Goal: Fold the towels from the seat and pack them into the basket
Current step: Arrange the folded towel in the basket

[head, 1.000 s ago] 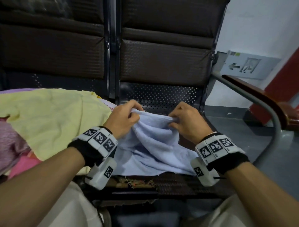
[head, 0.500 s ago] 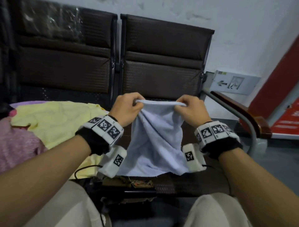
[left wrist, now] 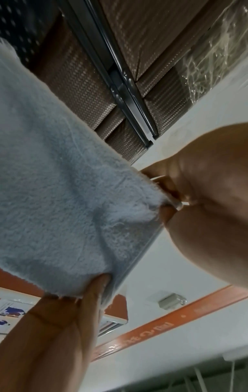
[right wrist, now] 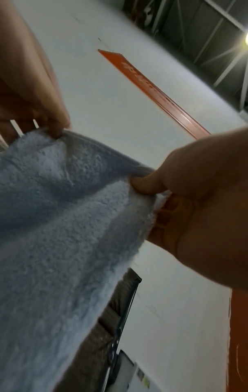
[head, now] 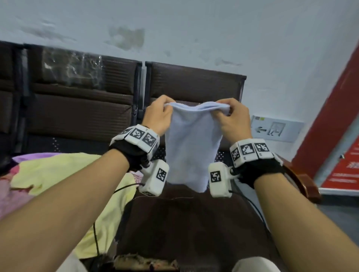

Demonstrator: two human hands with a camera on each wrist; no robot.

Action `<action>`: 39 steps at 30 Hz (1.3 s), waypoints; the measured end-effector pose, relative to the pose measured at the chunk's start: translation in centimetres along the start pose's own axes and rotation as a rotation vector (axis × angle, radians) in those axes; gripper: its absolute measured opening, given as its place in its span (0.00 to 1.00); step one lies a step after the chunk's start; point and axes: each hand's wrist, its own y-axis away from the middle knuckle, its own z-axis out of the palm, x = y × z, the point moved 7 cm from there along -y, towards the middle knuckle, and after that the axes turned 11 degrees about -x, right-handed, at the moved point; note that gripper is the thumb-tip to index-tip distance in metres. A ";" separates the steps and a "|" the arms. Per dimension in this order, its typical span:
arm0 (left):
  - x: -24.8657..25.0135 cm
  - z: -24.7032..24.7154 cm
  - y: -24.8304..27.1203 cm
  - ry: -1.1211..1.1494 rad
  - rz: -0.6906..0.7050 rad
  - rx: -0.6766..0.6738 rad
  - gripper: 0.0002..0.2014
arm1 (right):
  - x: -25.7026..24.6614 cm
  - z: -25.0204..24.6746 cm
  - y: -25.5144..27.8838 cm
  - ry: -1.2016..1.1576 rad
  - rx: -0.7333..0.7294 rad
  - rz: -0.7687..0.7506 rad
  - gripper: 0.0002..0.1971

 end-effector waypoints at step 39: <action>-23.6 15.1 14.1 -0.323 -0.368 -0.601 0.24 | 21.3 15.2 22.8 0.598 -1.562 0.291 0.35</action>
